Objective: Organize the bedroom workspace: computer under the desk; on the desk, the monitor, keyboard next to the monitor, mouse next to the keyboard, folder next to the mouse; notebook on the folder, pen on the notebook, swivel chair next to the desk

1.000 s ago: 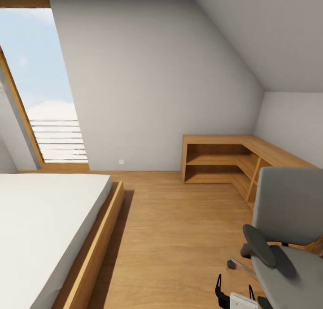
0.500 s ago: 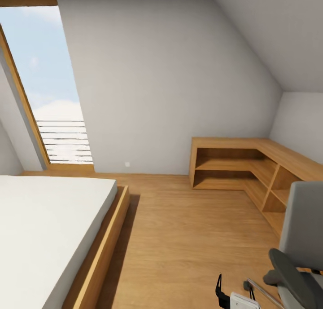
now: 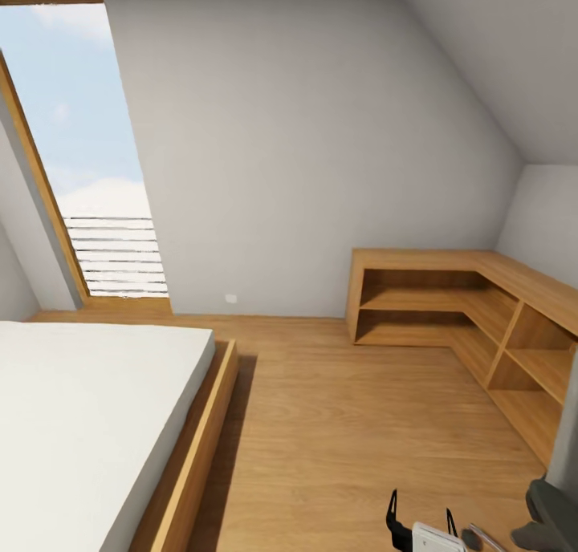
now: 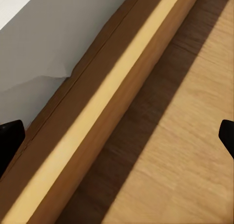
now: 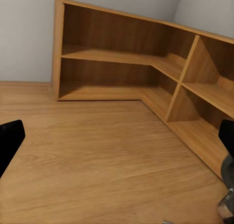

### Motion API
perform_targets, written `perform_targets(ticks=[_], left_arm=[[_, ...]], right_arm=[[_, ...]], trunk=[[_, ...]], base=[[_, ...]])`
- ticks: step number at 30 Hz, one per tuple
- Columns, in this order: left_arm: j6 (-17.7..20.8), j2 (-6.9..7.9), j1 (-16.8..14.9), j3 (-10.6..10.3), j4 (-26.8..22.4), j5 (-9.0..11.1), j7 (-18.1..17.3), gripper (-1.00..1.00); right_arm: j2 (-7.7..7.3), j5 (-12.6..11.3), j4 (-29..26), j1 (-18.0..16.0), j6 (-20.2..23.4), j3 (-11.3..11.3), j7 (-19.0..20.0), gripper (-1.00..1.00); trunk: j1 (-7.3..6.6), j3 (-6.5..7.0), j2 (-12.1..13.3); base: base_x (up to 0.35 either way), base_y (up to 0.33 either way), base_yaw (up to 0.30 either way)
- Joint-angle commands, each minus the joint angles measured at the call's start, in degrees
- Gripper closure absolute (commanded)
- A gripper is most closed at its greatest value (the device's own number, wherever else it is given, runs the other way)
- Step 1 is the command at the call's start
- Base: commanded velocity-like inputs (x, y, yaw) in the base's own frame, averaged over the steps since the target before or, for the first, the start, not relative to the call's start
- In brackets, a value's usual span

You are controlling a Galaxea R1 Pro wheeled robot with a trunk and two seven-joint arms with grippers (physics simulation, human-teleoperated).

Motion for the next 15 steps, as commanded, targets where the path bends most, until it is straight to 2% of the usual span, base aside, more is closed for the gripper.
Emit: perform_targets(ticks=[1, 9, 15], left_arm=[[-0.1, 0.03, 0.0, -0.5, 0.0, 0.1, 0.5, -1.00], [-0.1, -0.03, 0.0, -0.5, 0.0, 0.1, 0.5, -1.00], [-0.1, -0.11, 0.0, -0.5, 0.0, 0.1, 0.5, -1.00]], right_arm=[[0.01, -0.3, 0.0, 0.0, -0.1, 0.5, -0.4, -1.00], [0.01, -0.3, 0.0, 0.0, -0.1, 0.5, -0.4, -1.00], [0.01, -0.3, 0.0, 0.0, -0.1, 0.5, -0.4, -1.00]], trunk=[[0.01, -0.06, 0.0], [0.01, -0.06, 0.0], [0.01, -0.06, 0.0]], base=[[0.080, 0.038, 0.000], [0.043, 0.014, 0.000], [0.205, 0.002, 0.000]])
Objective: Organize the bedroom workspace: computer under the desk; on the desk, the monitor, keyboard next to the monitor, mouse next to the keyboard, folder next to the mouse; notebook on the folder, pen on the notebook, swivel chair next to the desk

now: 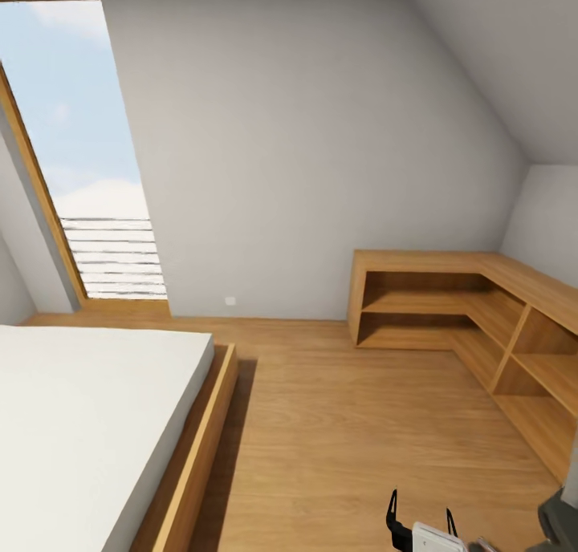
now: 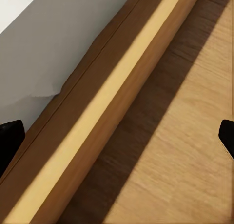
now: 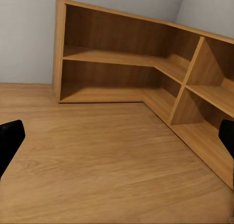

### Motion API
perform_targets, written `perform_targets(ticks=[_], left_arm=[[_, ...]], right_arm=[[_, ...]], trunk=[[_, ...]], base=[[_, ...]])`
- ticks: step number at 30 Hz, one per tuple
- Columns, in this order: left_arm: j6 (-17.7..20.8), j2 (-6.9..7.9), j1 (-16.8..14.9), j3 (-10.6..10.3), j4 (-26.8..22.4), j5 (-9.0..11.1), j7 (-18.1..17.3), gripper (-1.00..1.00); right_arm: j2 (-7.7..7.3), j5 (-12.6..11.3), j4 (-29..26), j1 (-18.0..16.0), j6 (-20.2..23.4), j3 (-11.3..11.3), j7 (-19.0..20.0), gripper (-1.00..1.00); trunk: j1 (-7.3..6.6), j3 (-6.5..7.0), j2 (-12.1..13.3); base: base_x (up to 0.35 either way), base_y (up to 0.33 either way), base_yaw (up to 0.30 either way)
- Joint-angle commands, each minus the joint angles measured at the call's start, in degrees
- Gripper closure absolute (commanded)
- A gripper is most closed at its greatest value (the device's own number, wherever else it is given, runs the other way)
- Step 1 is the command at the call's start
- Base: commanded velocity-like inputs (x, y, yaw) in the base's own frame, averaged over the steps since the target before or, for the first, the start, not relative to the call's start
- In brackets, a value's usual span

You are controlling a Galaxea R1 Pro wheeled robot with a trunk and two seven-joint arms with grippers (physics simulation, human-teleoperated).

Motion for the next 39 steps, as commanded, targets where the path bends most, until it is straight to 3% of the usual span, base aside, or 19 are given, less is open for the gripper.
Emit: perform_targets(ticks=[1, 14, 23, 39], left_arm=[[-0.1, 0.01, 0.0, -0.5, 0.0, 0.1, 0.5, -1.00], [-0.1, -0.02, -0.1, -0.5, 0.0, 0.1, 0.5, -1.00], [-0.1, -0.02, -0.1, -0.4, 0.0, 0.1, 0.5, -1.00], [-0.1, -0.02, 0.0, -0.5, 0.0, 0.1, 0.5, -1.00]], right_arm=[[0.01, -0.3, 0.0, 0.0, 0.0, 0.5, -0.4, -1.00], [-0.04, -0.3, 0.0, 0.0, 0.0, 0.5, -0.4, -1.00], [-1.22, -0.3, 0.1, 0.0, 0.0, 0.5, -0.4, -1.00], [-1.66, -0.3, 0.1, 0.0, 0.0, 0.5, -0.4, -1.00]], trunk=[[0.03, -0.06, 0.0], [0.03, -0.06, 0.0], [0.03, -0.06, 0.0], [0.03, -0.06, 0.0]], base=[[0.272, 0.001, 0.000], [0.309, 0.000, 0.000], [0.322, -0.007, 0.000], [0.322, -0.108, 0.000]])
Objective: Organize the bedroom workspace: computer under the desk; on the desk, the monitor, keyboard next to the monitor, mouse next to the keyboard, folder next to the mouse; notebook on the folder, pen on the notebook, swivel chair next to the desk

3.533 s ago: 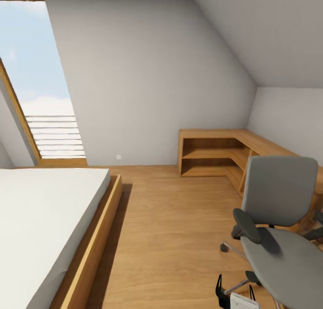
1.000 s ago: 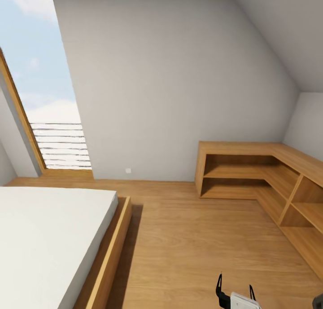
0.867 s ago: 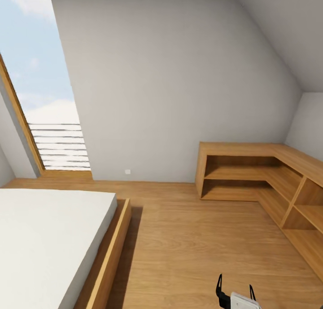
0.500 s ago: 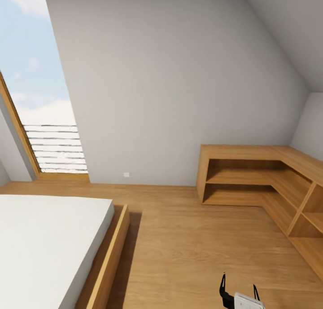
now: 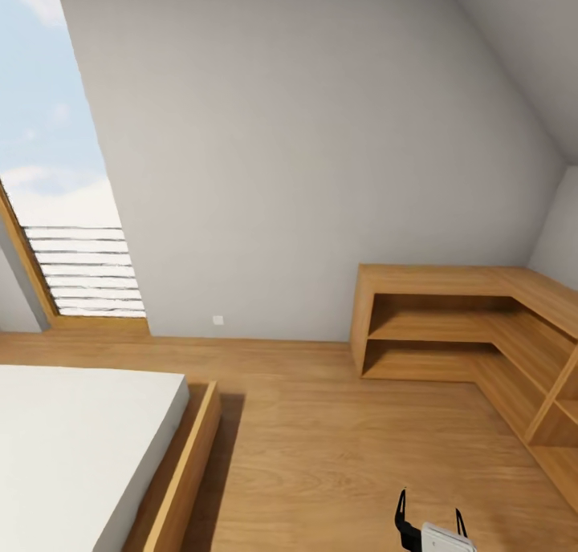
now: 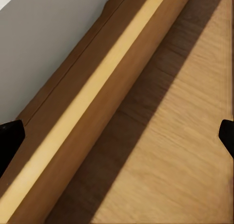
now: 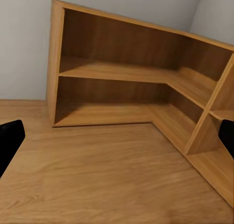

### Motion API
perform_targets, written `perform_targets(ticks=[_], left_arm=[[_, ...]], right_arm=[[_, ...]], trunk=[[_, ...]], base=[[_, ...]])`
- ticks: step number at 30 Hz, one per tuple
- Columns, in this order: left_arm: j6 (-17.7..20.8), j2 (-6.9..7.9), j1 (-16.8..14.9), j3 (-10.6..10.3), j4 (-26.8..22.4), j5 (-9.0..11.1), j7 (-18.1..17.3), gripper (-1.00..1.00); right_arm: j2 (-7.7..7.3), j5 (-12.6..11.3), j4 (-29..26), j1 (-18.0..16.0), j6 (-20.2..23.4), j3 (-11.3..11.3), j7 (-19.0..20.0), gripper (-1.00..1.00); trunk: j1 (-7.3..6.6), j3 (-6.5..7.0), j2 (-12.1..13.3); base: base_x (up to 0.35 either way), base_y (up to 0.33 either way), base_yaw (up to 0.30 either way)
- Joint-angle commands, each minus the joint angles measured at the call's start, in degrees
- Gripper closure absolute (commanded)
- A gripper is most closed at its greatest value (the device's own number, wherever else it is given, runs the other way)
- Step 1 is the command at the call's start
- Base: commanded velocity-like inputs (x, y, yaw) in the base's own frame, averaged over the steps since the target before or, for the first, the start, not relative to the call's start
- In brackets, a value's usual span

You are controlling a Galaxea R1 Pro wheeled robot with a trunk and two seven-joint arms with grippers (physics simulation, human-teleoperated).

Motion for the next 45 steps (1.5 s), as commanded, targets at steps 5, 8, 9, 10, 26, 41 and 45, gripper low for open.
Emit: perform_targets(ticks=[5, 8, 9, 10, 26, 41, 45], left_arm=[[-0.2, 0.02, 0.0, -0.5, 0.0, 0.2, 0.5, -1.00], [-0.2, 0.02, -0.1, -0.5, 0.0, 0.2, 0.5, -1.00], [-0.2, 0.02, -0.1, -0.5, 0.0, 0.2, 0.5, -1.00], [-0.2, 0.02, 0.0, -0.5, 0.0, 0.2, 0.5, -1.00], [-0.2, 0.02, 0.0, -0.5, 0.0, 0.2, 0.5, -1.00], [0.0, 0.02, -0.1, -0.6, 0.0, 0.2, 0.5, -1.00], [0.1, 0.02, -0.1, -0.6, 0.0, 0.2, 0.5, -1.00]], right_arm=[[-0.13, -0.2, 0.0, 0.0, 0.0, 0.5, -0.3, -1.00], [-0.15, -0.2, 0.0, 0.0, 0.0, 0.5, -0.3, -1.00], [-0.16, -0.2, 0.0, 0.0, 0.0, 0.5, -0.3, -1.00], [-0.16, -0.2, 0.0, 0.0, 0.0, 0.5, -0.3, -1.00], [-0.17, -0.2, 0.0, 0.0, 0.0, 0.5, -0.3, -1.00], [0.00, -0.3, -0.2, 0.0, 0.0, 0.6, 0.4, -1.00], [0.04, -0.3, -0.3, 0.0, 0.0, 0.6, 2.3, -1.00]], trunk=[[0.03, -0.06, 0.0], [0.03, -0.06, 0.0], [0.03, -0.06, 0.0], [0.03, -0.06, 0.0], [0.03, -0.06, 0.0], [0.03, -0.06, 0.0], [0.03, -0.06, 0.0]], base=[[0.322, -0.131, 0.000], [0.322, -0.128, 0.000], [0.322, -0.120, 0.000], [0.322, -0.116, 0.000], [0.322, -0.062, 0.000], [0.322, -0.002, -0.020], [0.322, 0.000, -0.178]])
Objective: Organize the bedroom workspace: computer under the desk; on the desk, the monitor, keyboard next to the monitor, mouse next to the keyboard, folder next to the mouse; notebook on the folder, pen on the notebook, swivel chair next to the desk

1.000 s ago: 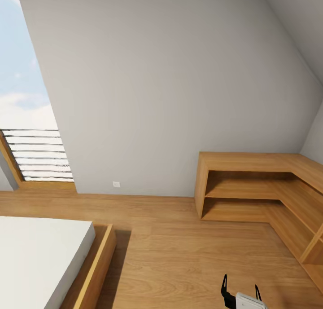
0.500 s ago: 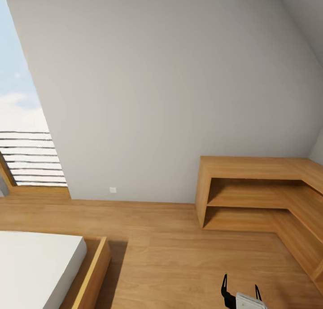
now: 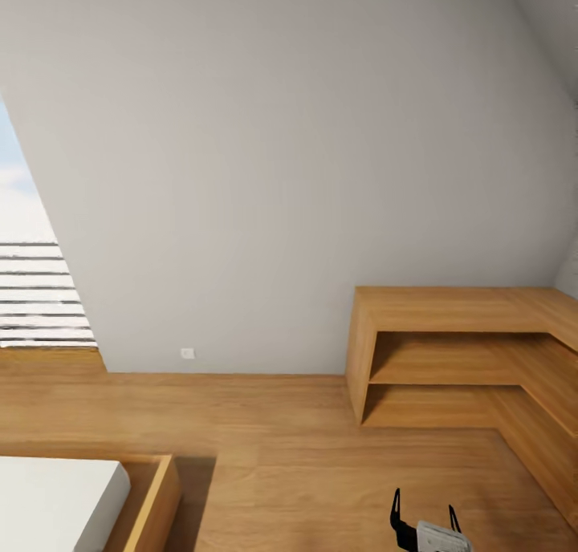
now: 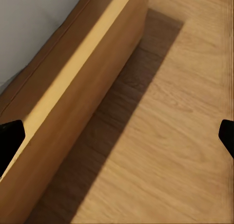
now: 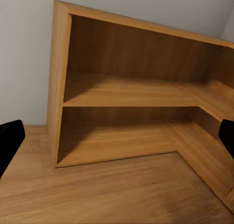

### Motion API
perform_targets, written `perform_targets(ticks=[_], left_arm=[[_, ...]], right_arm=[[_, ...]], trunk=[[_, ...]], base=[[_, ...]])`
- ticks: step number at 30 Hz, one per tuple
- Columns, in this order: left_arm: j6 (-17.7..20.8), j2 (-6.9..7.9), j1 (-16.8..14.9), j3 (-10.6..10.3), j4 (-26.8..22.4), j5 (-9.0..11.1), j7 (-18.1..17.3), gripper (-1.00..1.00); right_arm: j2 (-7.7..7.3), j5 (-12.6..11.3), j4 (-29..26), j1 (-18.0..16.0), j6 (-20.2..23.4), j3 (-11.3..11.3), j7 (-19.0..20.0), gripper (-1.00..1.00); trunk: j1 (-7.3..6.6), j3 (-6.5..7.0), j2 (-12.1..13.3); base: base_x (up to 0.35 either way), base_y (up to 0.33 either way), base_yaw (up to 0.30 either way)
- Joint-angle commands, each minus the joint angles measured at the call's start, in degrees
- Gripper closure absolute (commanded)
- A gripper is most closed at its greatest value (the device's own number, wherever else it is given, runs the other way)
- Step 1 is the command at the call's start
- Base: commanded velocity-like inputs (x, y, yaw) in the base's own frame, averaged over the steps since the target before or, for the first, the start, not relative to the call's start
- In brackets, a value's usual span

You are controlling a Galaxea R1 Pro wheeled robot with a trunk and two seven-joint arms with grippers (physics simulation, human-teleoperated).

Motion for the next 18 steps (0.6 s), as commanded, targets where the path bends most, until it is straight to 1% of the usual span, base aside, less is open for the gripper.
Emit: perform_targets(ticks=[1, 3, 5, 9, 13, 18], left_arm=[[-0.1, 0.03, 0.0, -0.5, 0.0, 0.2, 0.5, -1.00], [0.0, 0.03, 0.0, -0.5, 0.0, 0.2, 0.5, -1.00], [0.0, 0.03, 0.0, -0.5, 0.0, 0.2, 0.5, -1.00], [0.1, 0.03, 0.0, -0.5, 0.0, 0.2, 0.5, -1.00], [0.1, 0.09, 0.0, -0.5, 0.0, 0.2, 0.5, -1.00], [-0.1, 0.05, 0.0, -0.4, 0.0, 0.2, 0.4, -1.00]], right_arm=[[0.07, -0.3, 0.0, 0.0, -0.1, 0.4, 0.9, -1.00], [0.13, -0.4, 0.0, 0.0, -0.1, 0.4, 3.9, -1.00], [0.13, -0.6, 0.1, 0.0, -0.1, 0.4, 5.3, -1.00], [0.09, -0.7, 0.0, 0.0, -0.1, 0.2, 6.1, -1.00], [0.11, -0.7, -0.1, 0.0, -0.1, 0.1, 6.3, -1.00], [0.22, -0.8, -0.1, 0.0, -0.1, 0.0, 6.3, -1.00]], trunk=[[0.03, -0.06, 0.0], [0.03, -0.06, 0.0], [0.03, -0.06, 0.0], [0.03, -0.06, 0.0], [0.03, -0.06, 0.0], [0.03, -0.06, 0.0]], base=[[0.322, 0.000, -0.224], [0.322, 0.000, -0.244], [0.322, -0.007, -0.259], [0.322, -0.049, -0.278], [0.280, -0.119, -0.295], [0.123, -0.070, -0.290]])
